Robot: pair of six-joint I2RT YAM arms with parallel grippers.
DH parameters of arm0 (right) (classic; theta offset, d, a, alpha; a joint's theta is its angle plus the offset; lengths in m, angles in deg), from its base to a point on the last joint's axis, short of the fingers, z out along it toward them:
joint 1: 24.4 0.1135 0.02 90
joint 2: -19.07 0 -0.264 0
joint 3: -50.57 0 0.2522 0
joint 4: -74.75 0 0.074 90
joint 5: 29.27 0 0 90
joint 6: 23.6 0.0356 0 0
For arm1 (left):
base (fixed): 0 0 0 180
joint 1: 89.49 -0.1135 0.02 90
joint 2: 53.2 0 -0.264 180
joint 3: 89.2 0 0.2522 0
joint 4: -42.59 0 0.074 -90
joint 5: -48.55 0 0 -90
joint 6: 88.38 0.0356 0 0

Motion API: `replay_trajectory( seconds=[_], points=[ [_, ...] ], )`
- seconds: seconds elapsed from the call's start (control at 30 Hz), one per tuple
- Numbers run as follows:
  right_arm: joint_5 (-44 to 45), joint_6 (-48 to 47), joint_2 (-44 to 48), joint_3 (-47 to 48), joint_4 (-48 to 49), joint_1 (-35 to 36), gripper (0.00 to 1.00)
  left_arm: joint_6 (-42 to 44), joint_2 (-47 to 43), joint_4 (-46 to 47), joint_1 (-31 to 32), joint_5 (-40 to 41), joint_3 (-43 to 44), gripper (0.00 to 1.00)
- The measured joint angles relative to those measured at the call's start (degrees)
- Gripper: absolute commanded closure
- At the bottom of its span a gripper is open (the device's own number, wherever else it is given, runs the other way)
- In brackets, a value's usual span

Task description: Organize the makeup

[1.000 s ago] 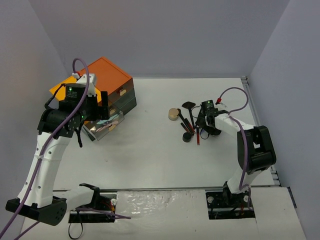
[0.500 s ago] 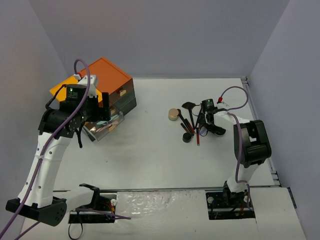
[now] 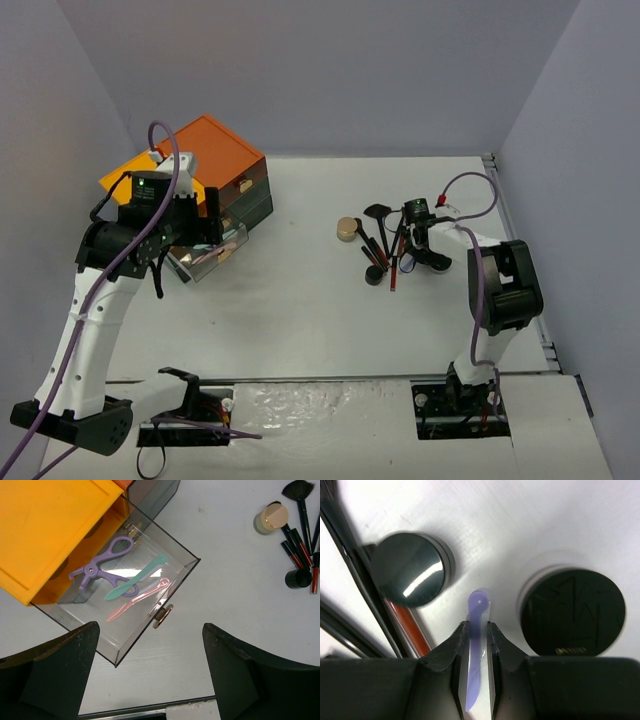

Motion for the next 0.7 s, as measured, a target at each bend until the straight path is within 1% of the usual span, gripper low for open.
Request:
replay_trajectory(
  seconds=[0.2, 0.33, 0.43, 0.57, 0.7],
  points=[
    [-1.13, -3.96, 7.81, -0.79, -2.62, 1.6, 1.0, -2.11, 0.1, 1.09, 0.01, -4.9, 0.0, 0.19],
    [-1.24, -9.52, 16.41, 0.38, -2.77, 7.13, 1.0, -4.33, 0.75, 2.54, 0.5, -8.66, 0.11, 0.19],
    [-3.47, -12.68, 23.08, 2.17, -1.64, 12.06, 1.0, -6.38, 1.63, 4.52, 1.92, -11.25, 0.11, 0.19],
    [-8.39, -13.67, 29.98, 3.88, 1.41, 14.56, 1.0, -9.35, 2.36, 8.74, 6.39, -12.72, -0.25, 0.19],
    [-13.71, -11.43, 32.89, 4.8, 6.52, 15.39, 1.0, -11.81, 2.56, 13.83, 12.35, -11.87, -2.47, 0.2]
  ],
)
